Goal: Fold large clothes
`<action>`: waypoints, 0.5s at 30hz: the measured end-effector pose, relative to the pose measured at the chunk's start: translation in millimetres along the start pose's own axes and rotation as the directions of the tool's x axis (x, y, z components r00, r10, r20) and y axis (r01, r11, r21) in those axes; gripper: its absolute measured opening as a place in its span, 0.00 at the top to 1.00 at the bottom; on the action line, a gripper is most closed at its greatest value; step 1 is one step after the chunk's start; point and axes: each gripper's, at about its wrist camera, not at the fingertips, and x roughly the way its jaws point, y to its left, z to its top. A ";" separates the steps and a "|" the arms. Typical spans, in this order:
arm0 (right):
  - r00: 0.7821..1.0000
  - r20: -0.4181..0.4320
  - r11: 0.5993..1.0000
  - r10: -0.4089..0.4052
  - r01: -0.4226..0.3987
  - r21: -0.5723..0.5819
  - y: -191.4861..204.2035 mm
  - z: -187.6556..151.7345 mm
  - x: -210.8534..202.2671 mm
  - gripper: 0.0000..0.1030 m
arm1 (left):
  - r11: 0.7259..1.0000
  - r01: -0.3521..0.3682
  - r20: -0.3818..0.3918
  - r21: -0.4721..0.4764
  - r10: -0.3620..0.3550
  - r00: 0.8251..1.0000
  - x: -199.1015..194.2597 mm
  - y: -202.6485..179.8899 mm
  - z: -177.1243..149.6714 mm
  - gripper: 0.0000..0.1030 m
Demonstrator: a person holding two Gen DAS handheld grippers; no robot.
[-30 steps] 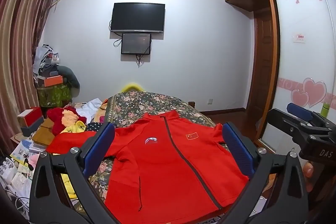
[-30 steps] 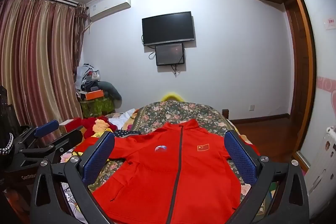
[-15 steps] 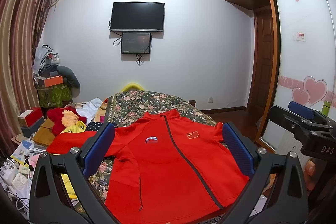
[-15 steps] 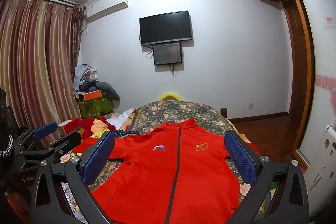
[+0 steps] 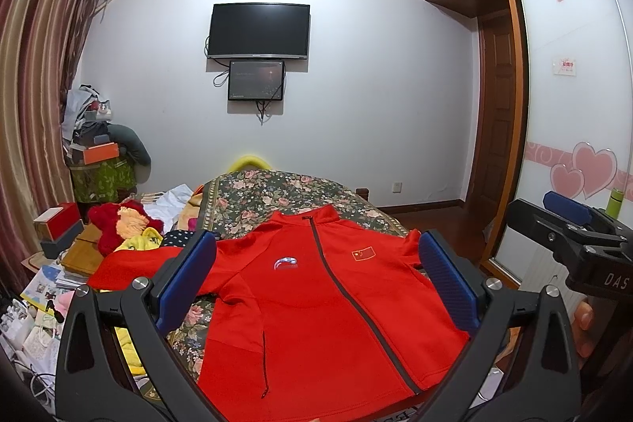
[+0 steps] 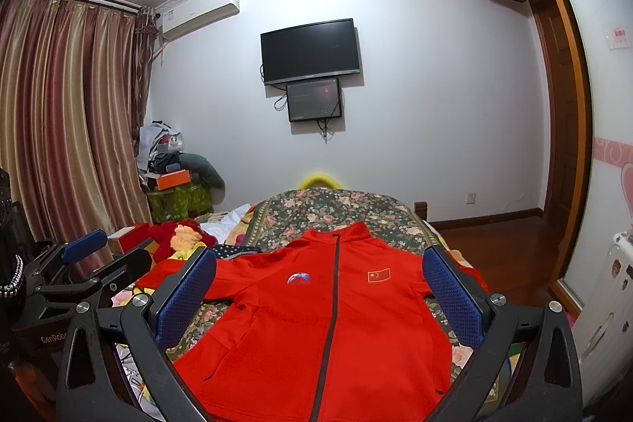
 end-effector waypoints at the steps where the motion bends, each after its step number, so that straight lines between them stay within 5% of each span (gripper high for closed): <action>1: 1.000 0.000 1.000 0.000 0.000 0.000 -0.2 -0.1 0.0 0.00 | 1.000 0.002 -0.001 -0.001 -0.002 1.000 0.1 0.0 -0.3 0.00; 15: 1.000 -0.005 1.000 -0.001 0.001 0.001 0.3 -1.0 3.8 0.00 | 1.000 0.009 0.005 0.002 -0.009 1.000 -5.0 -1.8 2.9 0.00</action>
